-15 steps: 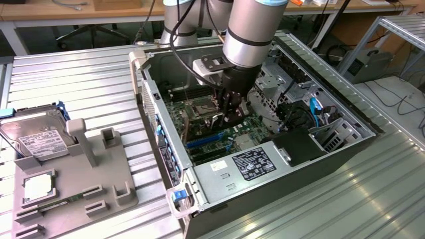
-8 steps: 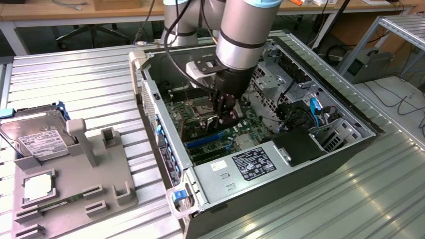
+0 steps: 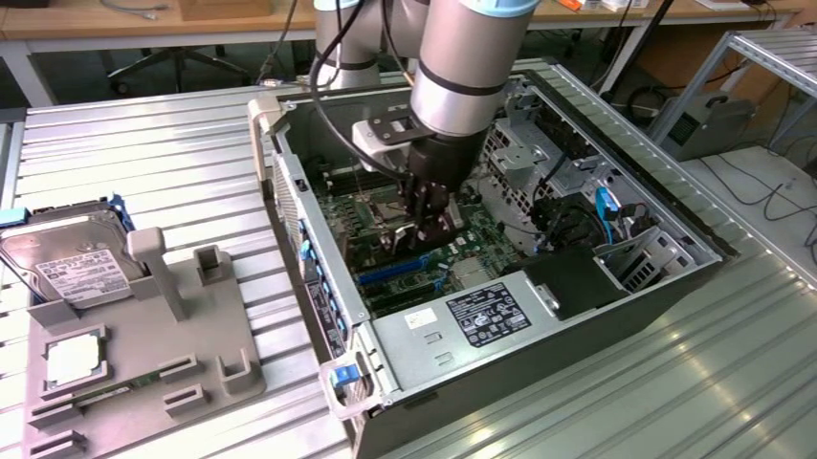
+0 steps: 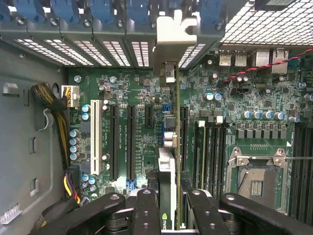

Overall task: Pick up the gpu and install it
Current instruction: 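Insert the gpu into the slot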

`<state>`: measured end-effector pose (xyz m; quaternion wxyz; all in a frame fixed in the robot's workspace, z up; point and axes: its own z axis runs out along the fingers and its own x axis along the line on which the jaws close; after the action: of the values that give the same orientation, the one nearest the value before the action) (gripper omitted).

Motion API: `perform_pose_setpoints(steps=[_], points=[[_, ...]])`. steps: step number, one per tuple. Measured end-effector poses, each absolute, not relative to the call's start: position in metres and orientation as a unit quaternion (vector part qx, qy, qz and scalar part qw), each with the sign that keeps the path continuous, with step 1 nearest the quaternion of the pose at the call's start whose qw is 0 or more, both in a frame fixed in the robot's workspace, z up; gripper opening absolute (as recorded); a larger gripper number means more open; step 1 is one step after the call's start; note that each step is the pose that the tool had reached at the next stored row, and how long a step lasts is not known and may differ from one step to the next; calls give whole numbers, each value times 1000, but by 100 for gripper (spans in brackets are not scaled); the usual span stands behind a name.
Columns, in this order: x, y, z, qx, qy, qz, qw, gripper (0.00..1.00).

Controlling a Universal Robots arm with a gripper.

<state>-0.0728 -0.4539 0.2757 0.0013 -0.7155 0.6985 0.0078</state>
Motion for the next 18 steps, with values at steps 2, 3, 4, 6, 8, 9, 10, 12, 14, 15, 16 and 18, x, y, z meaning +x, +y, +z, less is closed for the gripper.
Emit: perform_pose_setpoints(steps=[2,3,4,6,8,9,10,12,14,15,16,18], points=[[-74,-454,276,-716,699,8,1,27],[-74,-454,276,-716,699,8,1,27],[-74,-454,276,-716,699,8,1,27],[-74,-454,276,-716,699,8,1,27],[-74,-454,276,-715,699,8,1,27],[-75,-454,276,-715,699,8,1,27],[-76,-454,276,-715,699,8,1,27],[-77,-454,276,-716,699,8,1,27],[-78,-454,275,-716,699,8,1,27],[-78,-454,275,-716,699,8,1,27],[-79,-454,275,-716,699,8,1,27],[-79,-454,275,-716,699,8,1,27]])
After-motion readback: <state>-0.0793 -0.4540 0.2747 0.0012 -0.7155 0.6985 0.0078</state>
